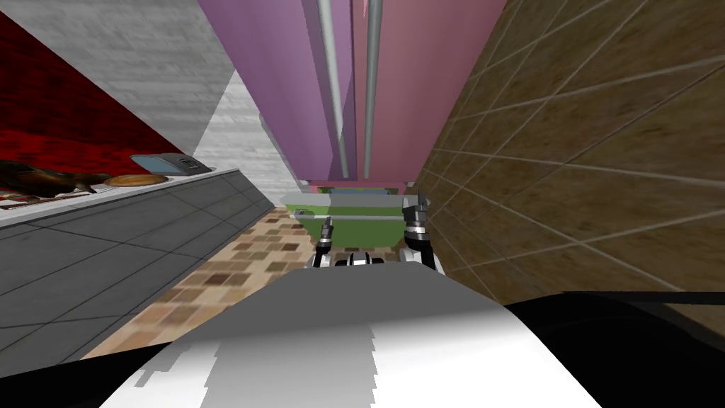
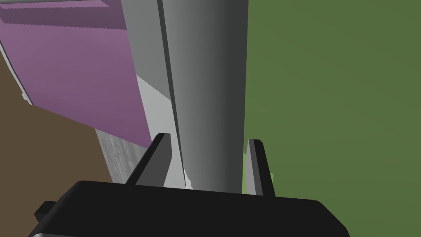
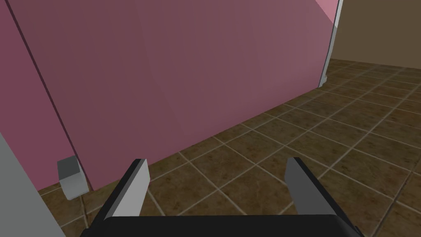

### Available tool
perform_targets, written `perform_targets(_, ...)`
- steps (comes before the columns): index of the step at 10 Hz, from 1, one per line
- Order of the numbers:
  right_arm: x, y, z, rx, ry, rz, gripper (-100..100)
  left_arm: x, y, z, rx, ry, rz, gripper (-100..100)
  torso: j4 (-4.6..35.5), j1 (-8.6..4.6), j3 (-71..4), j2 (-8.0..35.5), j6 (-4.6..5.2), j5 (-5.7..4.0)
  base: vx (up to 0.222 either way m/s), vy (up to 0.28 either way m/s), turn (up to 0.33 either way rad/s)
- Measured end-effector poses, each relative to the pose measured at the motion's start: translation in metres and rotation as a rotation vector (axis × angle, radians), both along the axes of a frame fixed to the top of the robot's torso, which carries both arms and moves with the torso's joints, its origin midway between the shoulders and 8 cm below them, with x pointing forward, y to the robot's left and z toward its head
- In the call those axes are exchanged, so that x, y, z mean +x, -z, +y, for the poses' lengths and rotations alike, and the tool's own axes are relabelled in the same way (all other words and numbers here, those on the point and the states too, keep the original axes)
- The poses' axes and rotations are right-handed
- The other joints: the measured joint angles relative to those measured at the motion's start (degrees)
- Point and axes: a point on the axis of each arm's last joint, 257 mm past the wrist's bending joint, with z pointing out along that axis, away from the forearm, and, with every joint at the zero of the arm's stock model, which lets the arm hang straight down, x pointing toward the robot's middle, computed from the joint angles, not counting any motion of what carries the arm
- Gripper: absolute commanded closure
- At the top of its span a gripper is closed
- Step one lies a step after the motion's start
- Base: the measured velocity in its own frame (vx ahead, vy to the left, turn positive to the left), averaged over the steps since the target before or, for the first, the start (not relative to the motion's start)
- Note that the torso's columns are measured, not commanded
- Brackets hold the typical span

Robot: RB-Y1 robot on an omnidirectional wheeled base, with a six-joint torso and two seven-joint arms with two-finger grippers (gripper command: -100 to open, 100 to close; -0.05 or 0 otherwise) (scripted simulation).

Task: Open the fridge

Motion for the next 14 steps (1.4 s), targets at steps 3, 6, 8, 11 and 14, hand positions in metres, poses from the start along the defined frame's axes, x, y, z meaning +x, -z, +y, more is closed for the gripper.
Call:
perform_targets(3, 0.0, 0.0, 0.0, 0.0, 0.0, 0.0, 0, -0.021, 0.001, 0.04, -0.006, -0.073, -0.005, 100, -0.1, 0.06, 0.0, 0.0, 0.0, 0.03, -0.046, -0.027, -0.182)
perform_targets(6, 0.0, 0.0, 0.0, 0.0, 0.0, 0.0, 0, -0.041, -0.001, 0.081, -0.004, -0.154, -0.009, 100, 0.0, 0.0, 0.1, 0.1, 0.02, -0.01, -0.07, -0.032, -0.28)
perform_targets(8, 0.0, 0.0, 0.0, 0.0, 0.0, 0.0, 0, -0.059, -0.003, 0.103, 0.001, -0.198, -0.006, 100, 0.1, -0.07, 0.0, 0.1, -0.07, -0.16, -0.063, -0.044, -0.313)
perform_targets(11, 0.0, 0.0, 0.0, 0.0, 0.0, 0.0, 0, -0.085, -0.007, 0.146, 0.018, -0.28, -0.006, 100, 0.3, -0.27, 0.0, 0.2, 0.05, -0.3, -0.04, -0.026, -0.188)
perform_targets(14, 0.0, 0.0, 0.0, 0.0, 0.0, 0.0, 0, -0.094, -0.008, 0.149, 0.02, -0.285, -0.007, 100, 0.2, -0.2, 0.2, 0.5, -0.09, -0.18, -0.154, -0.039, 0.023)
